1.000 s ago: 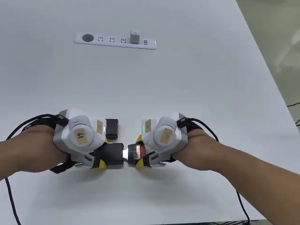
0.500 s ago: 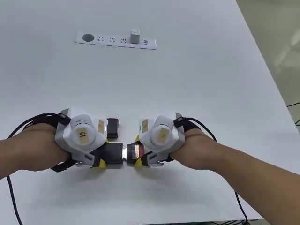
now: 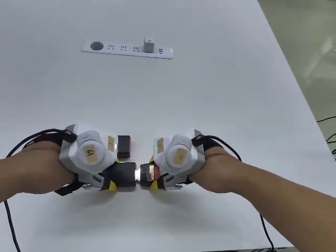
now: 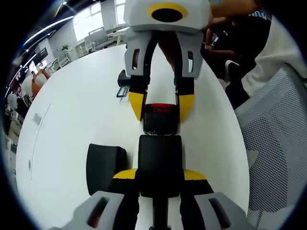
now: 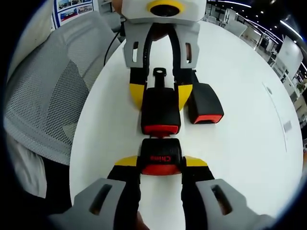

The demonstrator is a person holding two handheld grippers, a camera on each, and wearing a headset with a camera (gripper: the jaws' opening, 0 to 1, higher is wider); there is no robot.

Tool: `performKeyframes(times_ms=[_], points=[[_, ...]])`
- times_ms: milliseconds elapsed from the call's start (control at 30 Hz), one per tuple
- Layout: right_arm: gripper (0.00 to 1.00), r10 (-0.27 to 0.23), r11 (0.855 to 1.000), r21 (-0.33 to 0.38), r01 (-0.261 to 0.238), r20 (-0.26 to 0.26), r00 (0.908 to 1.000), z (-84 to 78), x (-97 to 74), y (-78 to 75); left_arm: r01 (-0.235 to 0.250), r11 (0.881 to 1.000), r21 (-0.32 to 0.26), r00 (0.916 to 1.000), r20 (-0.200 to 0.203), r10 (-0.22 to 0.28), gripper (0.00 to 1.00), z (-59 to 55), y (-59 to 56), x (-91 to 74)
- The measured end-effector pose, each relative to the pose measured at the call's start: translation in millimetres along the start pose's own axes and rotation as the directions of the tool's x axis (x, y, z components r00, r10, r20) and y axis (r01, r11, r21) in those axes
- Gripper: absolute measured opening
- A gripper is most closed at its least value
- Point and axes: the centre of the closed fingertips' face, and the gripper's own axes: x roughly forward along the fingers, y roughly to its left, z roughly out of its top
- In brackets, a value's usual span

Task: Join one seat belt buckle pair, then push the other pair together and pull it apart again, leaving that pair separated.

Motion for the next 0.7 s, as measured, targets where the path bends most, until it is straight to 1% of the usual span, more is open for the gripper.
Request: performKeyframes(times_ms=[167,700], points=[[0.3,0.004,1.0,0.011,-0.004,-0.005,1.0,-2.1,0.0,-0.5,0.003,1.0,-0.003,1.0,-0.007,-0.003,0.32,0.2,0.0,-0.2],[0.3,0.011,1.0,0.023,-0.01,-0.015,0.9998,-1.7,-1.4,1.3,0.008,1.0,-0.003,0.9999,-0.006,-0.008,0.32,-1.5,0.9,0.5]])
